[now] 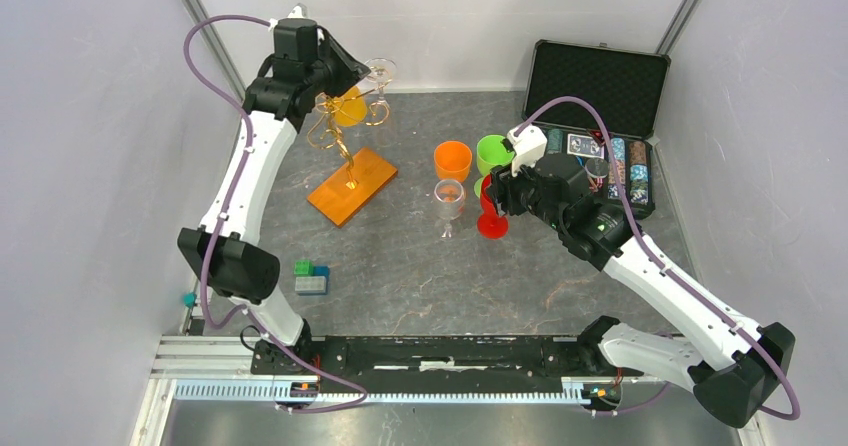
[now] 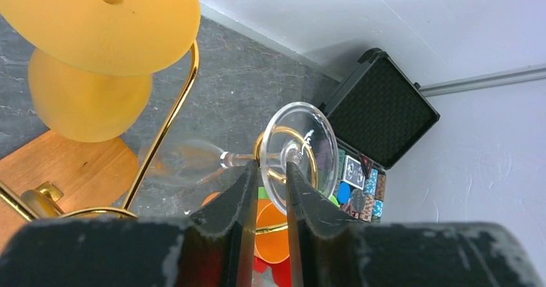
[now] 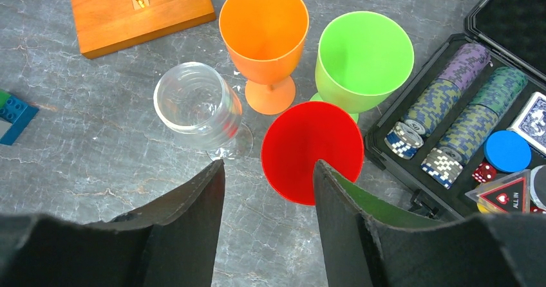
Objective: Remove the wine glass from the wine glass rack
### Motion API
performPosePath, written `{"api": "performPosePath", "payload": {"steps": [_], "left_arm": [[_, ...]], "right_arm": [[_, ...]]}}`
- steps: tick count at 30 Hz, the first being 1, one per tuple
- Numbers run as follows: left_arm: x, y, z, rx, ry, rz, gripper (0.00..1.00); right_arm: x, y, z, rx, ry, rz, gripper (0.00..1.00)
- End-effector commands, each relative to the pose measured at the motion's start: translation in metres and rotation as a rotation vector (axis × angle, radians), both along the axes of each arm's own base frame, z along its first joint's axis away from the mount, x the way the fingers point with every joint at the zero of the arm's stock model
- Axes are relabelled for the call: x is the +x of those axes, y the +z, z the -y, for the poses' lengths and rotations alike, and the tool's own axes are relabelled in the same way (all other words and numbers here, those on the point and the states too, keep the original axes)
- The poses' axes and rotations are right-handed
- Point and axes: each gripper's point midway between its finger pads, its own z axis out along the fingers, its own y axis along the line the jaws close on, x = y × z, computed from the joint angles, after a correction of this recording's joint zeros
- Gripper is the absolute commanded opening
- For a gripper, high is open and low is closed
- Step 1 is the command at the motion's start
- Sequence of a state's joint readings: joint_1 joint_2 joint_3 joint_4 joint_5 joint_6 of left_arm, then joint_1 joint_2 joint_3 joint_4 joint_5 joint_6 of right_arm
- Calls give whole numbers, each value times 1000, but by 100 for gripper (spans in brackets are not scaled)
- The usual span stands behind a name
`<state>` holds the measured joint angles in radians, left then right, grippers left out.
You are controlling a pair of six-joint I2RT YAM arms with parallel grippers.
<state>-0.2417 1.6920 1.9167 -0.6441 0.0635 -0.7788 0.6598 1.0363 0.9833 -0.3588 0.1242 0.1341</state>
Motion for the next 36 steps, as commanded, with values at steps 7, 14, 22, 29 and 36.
{"api": "performPosePath", "payload": {"steps": [7, 14, 22, 29, 36], "left_arm": [[-15, 30, 2, -53, -53, 80, 33], [-10, 17, -9, -111, -13, 53, 45], [-11, 24, -11, -173, -7, 79, 32], [-12, 28, -8, -204, -17, 86, 23], [-11, 29, 7, -309, -78, 84, 22]], "right_arm": [[1, 6, -2, 35, -1, 27, 57], [0, 6, -1, 35, -1, 28, 57], [1, 5, -3, 40, 2, 27, 57], [1, 4, -3, 39, 4, 25, 57], [1, 1, -3, 38, 4, 22, 57]]}}
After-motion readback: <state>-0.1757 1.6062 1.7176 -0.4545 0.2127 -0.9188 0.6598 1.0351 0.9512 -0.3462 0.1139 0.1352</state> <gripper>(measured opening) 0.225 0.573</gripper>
